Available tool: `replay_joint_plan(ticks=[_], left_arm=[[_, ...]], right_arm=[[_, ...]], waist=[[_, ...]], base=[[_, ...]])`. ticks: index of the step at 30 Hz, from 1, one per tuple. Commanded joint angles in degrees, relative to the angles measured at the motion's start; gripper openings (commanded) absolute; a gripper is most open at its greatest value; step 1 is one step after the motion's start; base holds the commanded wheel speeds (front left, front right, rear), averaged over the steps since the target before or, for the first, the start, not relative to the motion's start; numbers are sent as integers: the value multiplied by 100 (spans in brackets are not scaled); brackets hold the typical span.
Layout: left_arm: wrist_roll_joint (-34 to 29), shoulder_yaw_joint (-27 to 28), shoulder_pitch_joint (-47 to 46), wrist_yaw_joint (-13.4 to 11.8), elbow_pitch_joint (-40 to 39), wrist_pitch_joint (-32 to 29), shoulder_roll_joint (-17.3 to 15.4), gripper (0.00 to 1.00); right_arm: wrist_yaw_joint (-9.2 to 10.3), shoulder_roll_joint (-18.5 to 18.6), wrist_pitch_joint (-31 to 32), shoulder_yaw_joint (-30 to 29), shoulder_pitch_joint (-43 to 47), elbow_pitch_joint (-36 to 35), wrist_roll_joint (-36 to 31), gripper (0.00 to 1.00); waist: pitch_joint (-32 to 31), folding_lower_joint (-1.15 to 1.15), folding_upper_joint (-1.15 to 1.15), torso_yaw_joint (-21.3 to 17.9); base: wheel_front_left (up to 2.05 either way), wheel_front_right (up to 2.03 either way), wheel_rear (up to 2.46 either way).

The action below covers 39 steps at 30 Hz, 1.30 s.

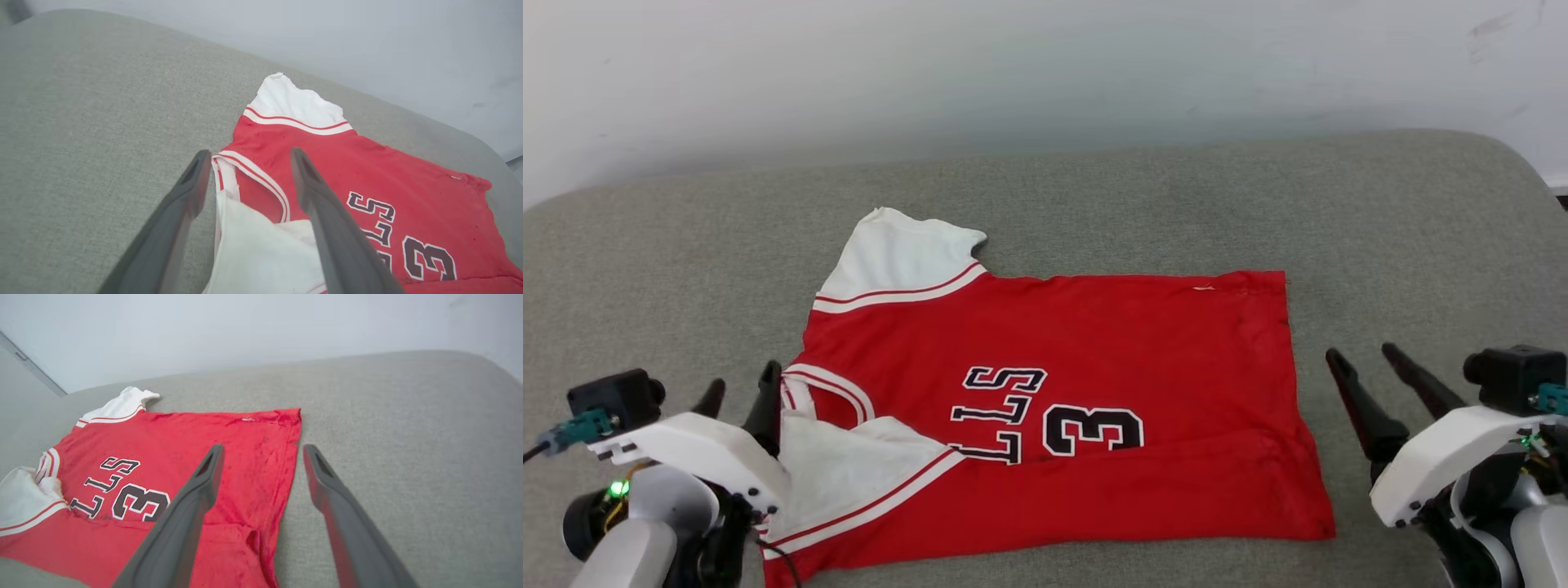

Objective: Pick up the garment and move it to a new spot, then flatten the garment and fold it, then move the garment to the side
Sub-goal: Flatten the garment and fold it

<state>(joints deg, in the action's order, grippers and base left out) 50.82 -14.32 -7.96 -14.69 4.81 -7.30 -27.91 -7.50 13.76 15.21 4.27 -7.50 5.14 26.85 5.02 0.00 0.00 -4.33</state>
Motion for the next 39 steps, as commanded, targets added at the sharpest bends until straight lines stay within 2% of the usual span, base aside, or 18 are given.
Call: replay_joint_plan(ticks=[1,7,15,19,28,30,31,34,39], left_arm=[[-108,50,-163,-18,-35,168,-22,100],[-400,92,-790,6,-135,412,-148,100],[-469,74,-2112,200,169,-74,-445,100],[-423,-12,-2880,399,477,-763,-797,100],[-141,-370,-4507,816,1030,-3048,-1579,100],[-97,-473,-4734,842,1117,-3583,-1733,100],[-97,-473,-4734,842,1117,-3583,-1733,100],[3,-547,-4932,807,1236,-4234,-1907,100],[87,-592,-4959,648,1500,-4781,-2091,100]], right_arm=[[2,-33,-290,-71,-113,-130,-197,100],[2,-234,-1039,-296,-285,-536,-686,100],[2,-513,-1331,-359,-659,-1122,-872,100],[2,-597,-1393,-323,-850,-1364,-905,100],[2,-770,-1487,-293,-1074,-1503,-865,100],[2,-800,-1516,-246,-1095,-1458,-825,100],[2,-800,-1516,-246,-1095,-1458,-825,100],[2,-845,-1580,-171,-1139,-1391,-770,100],[2,-903,-1672,-55,-1195,-1258,-643,100]], waist=[[15,0,0,-99],[289,0,0,-330],[1261,0,0,-711],[1777,0,0,-929],[2508,0,0,-1275],[2626,0,0,-1347],[2626,0,0,-1347],[2806,0,0,-1456],[3055,0,0,-1628]], base=[[0,0,0],[0,0,0],[0,0,0],[0,0,0],[0,0,0],[0,0,0],[0,0,0],[0,0,0],[0,0,0]])
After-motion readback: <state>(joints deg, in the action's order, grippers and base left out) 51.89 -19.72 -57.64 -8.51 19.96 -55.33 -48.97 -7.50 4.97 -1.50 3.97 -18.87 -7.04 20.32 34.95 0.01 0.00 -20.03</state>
